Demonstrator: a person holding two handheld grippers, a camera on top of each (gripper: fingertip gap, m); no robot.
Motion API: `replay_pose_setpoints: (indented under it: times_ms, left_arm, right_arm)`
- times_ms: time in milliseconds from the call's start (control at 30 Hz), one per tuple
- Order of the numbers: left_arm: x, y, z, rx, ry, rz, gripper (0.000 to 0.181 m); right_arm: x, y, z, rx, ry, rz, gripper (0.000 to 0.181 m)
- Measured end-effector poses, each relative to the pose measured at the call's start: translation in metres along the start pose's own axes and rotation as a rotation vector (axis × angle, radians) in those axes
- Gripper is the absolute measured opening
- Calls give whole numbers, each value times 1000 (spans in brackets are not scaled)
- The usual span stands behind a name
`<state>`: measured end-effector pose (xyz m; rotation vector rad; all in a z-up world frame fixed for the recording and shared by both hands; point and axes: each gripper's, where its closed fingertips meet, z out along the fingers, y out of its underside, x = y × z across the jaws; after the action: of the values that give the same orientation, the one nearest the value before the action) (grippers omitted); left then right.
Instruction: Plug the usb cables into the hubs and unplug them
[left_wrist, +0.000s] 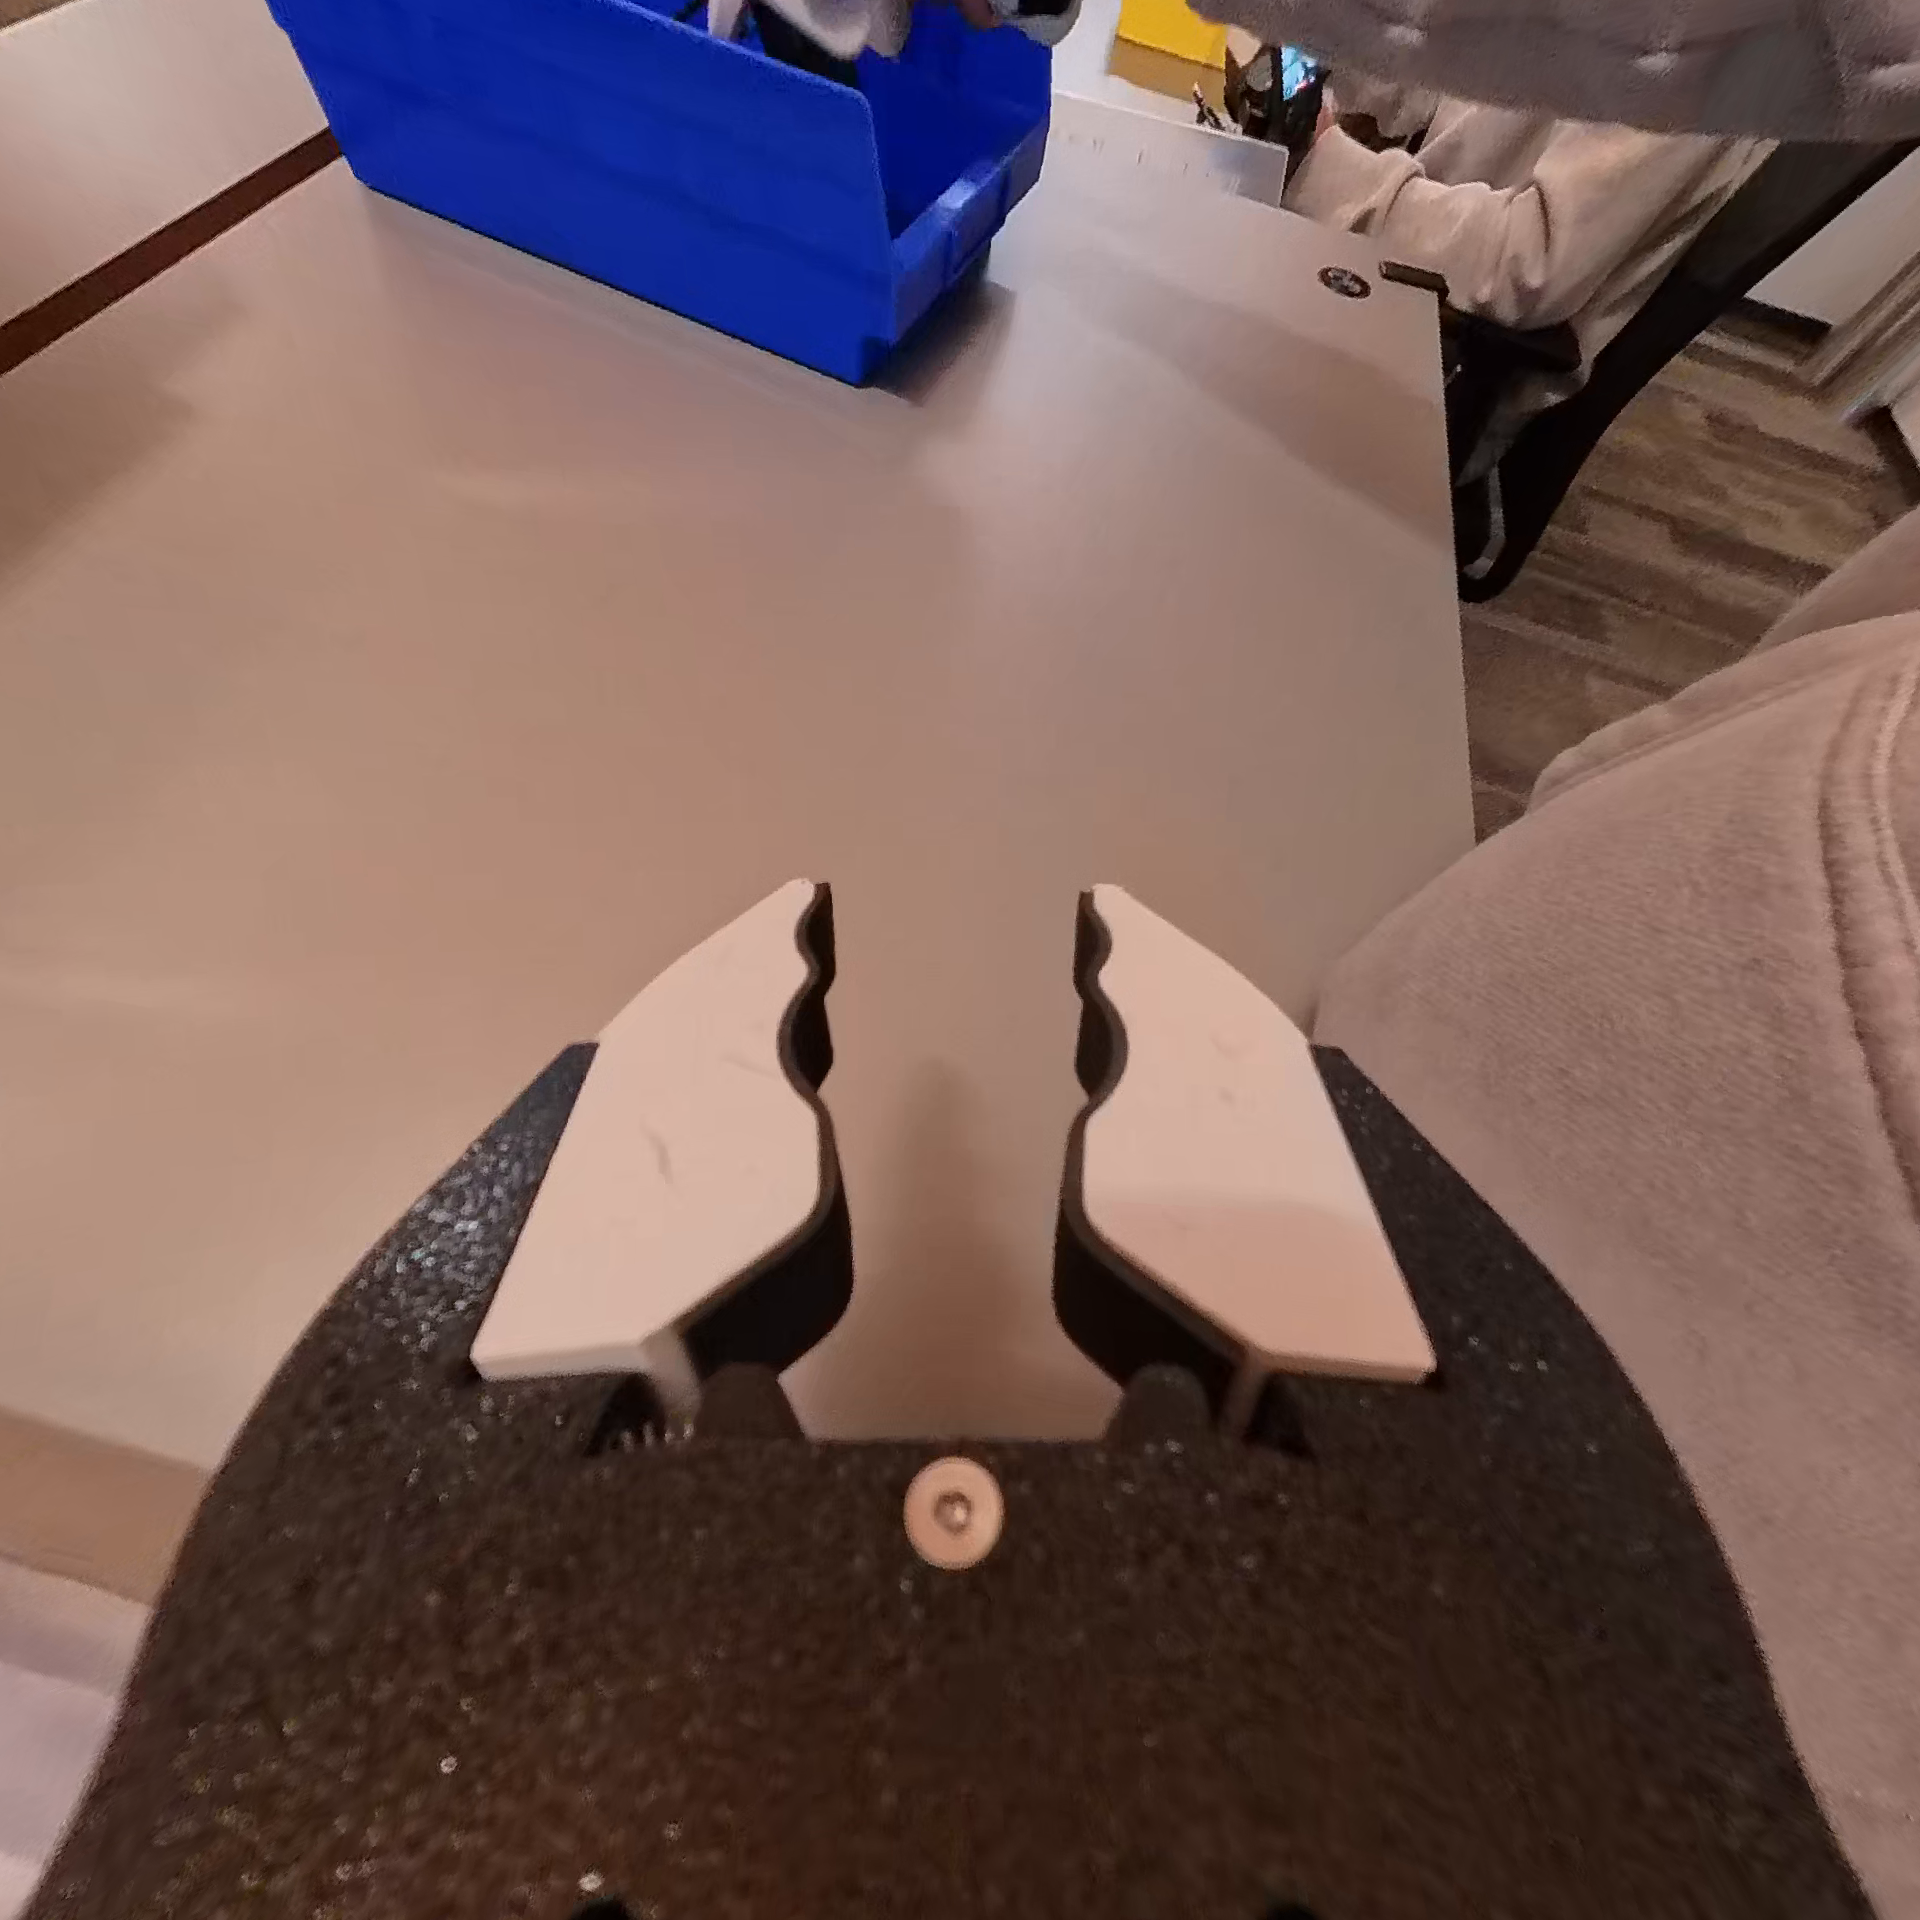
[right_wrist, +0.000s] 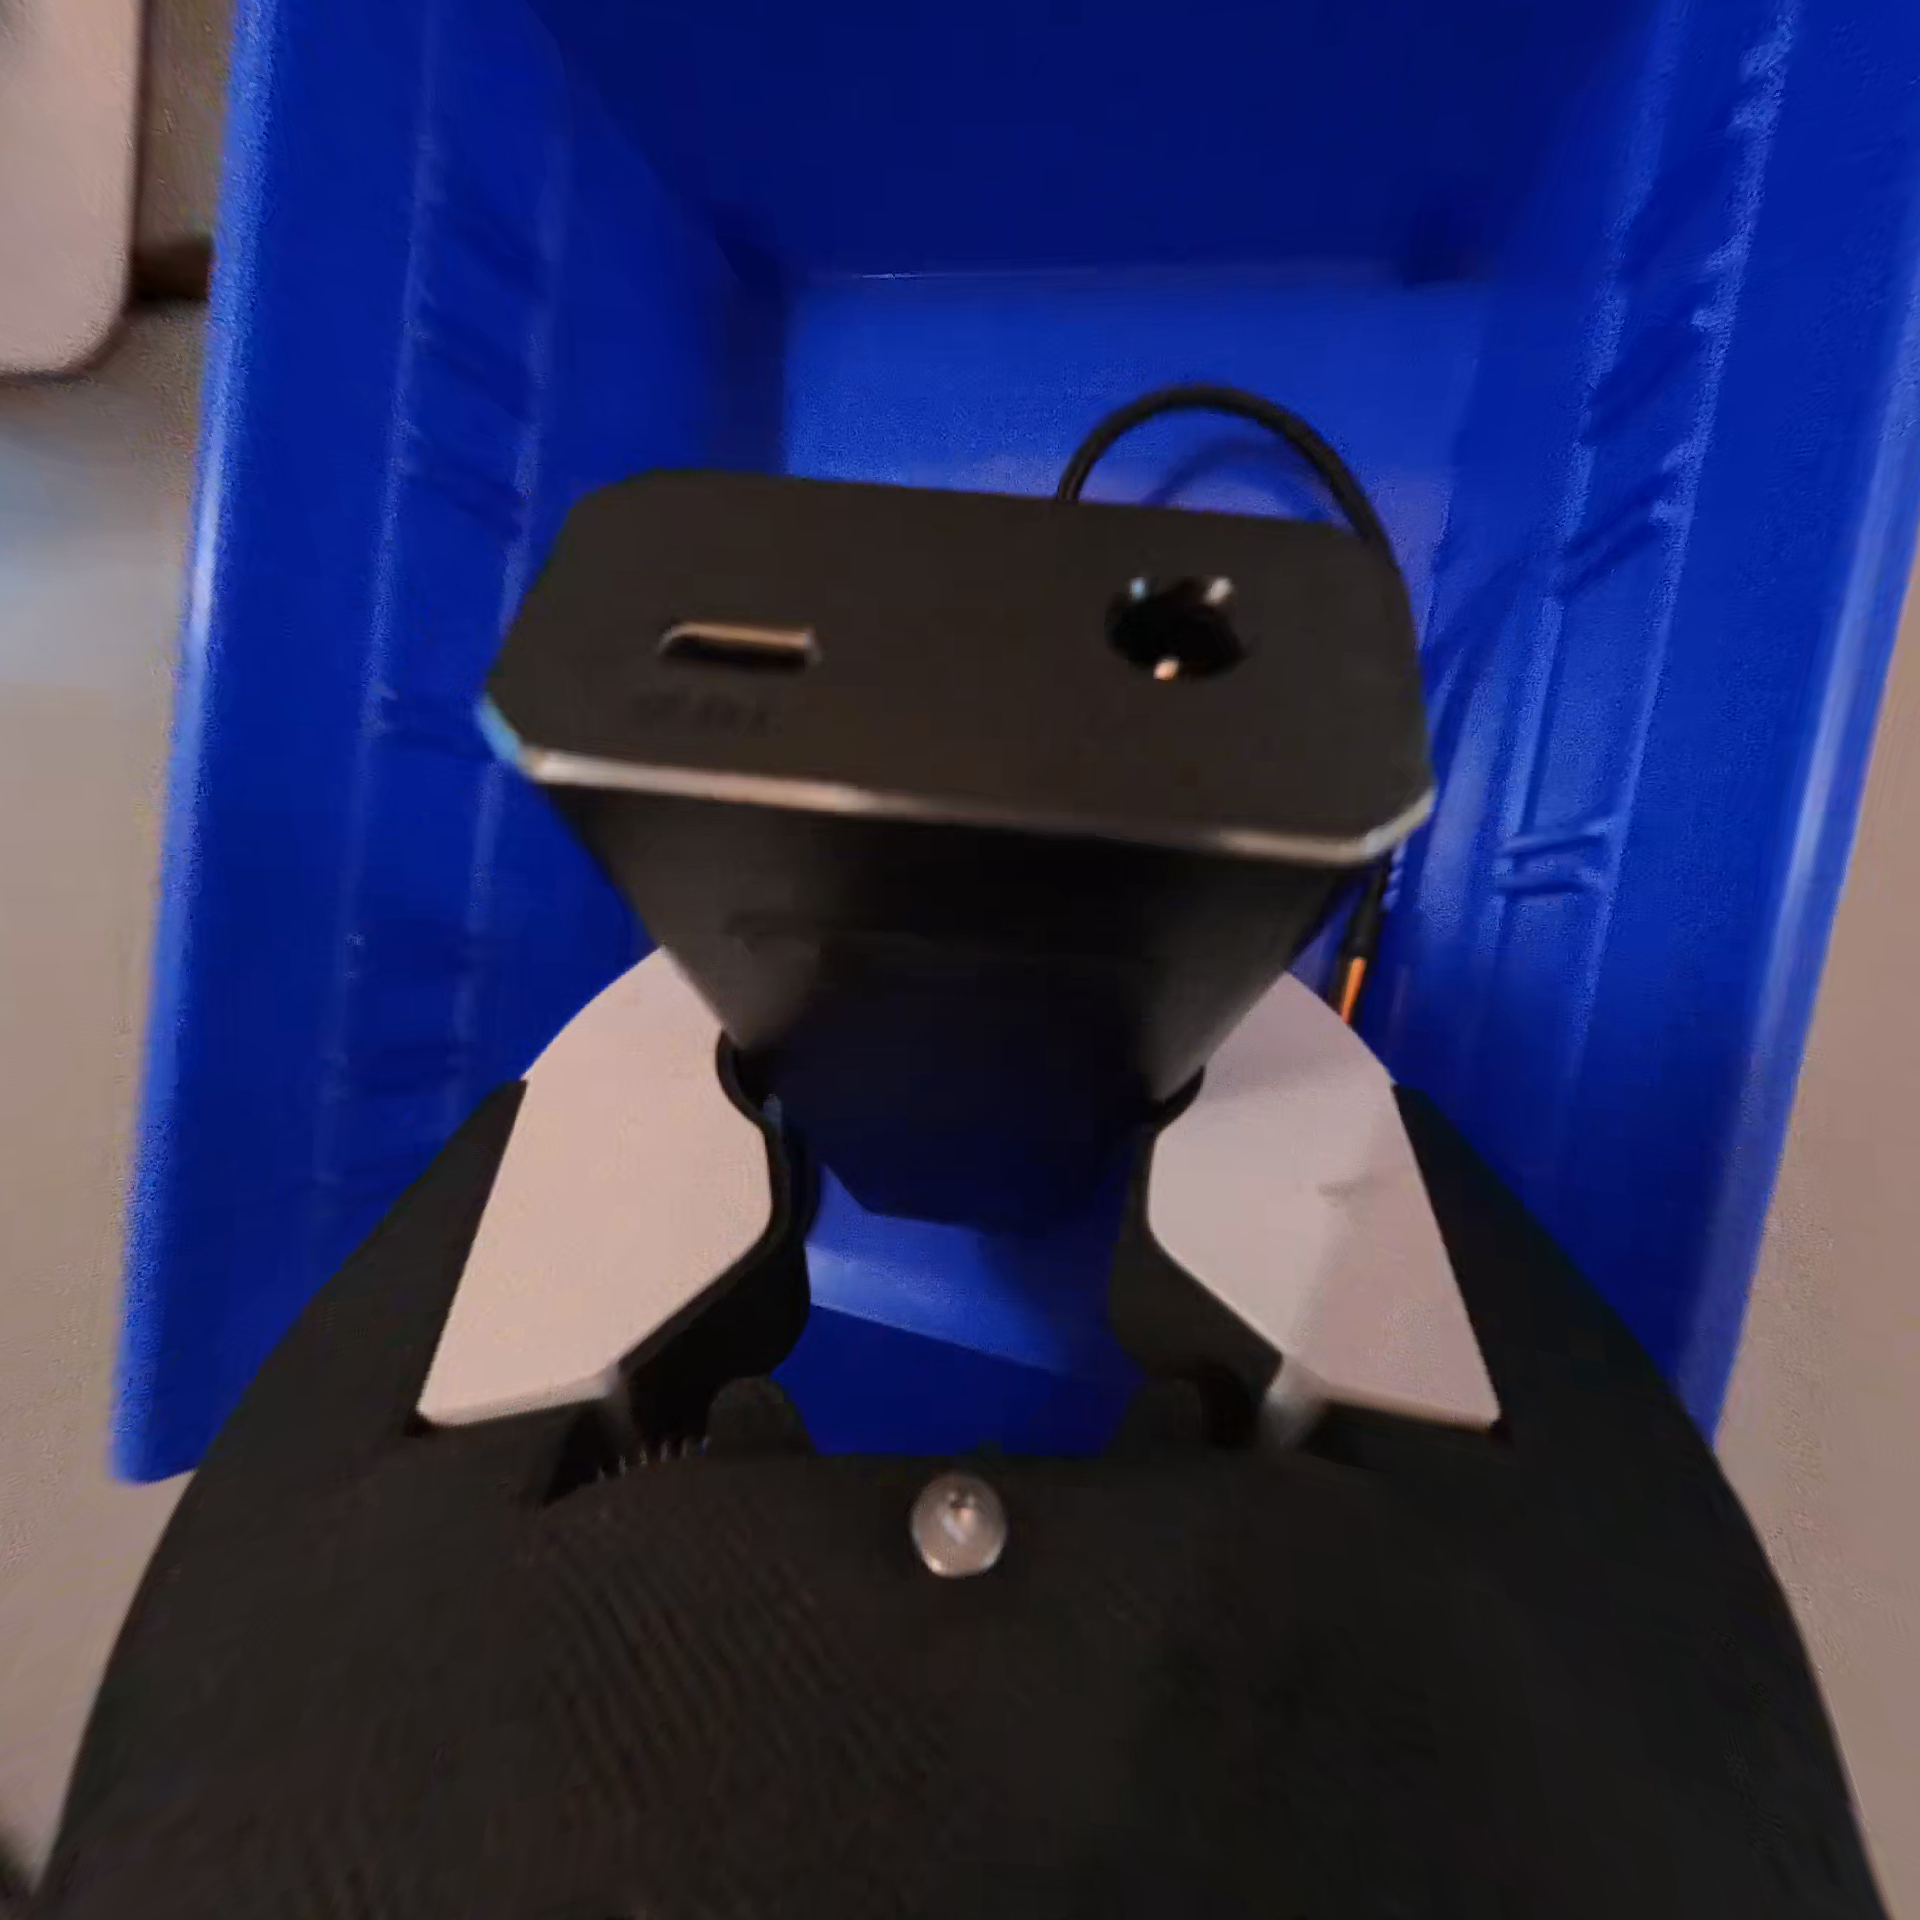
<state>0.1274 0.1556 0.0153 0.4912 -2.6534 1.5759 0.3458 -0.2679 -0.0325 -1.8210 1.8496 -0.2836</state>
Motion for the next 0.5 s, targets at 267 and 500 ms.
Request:
replay_pose_setpoints:
  times_ms: [267, 500]
  left_arm:
    - [1, -9, -6, 14, -1, -12, 43]
    - [-41, -29, -59, 43, -185, 75, 43]
  right_arm:
    - [-3, -23, -2, 2, 228, -327, 86]
    - [-28, -23, -13, 66, 176, -298, 87]
